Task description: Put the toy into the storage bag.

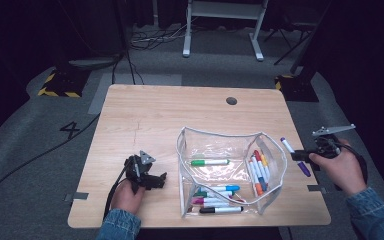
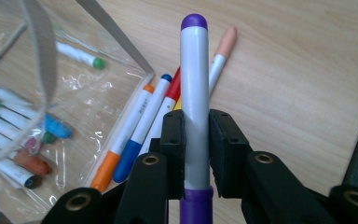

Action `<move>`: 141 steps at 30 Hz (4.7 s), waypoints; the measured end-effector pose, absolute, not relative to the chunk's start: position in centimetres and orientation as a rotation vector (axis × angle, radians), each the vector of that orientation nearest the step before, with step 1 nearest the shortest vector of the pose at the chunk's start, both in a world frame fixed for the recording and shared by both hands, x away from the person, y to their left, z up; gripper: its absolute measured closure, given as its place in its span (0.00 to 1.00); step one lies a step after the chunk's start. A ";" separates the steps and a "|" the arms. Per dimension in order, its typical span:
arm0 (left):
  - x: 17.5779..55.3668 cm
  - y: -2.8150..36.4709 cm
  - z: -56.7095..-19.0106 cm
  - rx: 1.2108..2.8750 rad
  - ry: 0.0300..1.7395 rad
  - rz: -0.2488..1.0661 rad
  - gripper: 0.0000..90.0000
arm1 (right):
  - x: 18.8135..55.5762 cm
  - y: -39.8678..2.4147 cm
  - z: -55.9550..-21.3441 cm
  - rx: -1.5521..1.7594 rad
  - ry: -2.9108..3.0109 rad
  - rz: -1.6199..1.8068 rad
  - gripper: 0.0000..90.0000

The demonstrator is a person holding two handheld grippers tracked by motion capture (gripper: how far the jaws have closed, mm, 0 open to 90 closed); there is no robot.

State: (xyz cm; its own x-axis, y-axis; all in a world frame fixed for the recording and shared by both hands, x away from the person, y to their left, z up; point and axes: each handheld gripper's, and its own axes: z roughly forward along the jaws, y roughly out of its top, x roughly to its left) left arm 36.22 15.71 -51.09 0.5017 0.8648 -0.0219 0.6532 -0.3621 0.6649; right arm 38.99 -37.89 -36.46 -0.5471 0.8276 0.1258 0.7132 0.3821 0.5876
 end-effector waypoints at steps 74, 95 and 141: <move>36.2 15.7 -51.1 2.132 1.243 0.447 0.00 | 34.8 -12.6 -35.6 0.261 3.209 0.347 0.86; 36.2 15.7 -51.1 2.133 1.243 0.445 0.00 | 35.2 -11.3 -39.8 0.232 3.286 0.102 0.86; 36.1 15.7 -51.1 2.128 1.246 0.446 0.00 | 39.2 -27.7 -28.2 0.948 2.568 0.991 0.48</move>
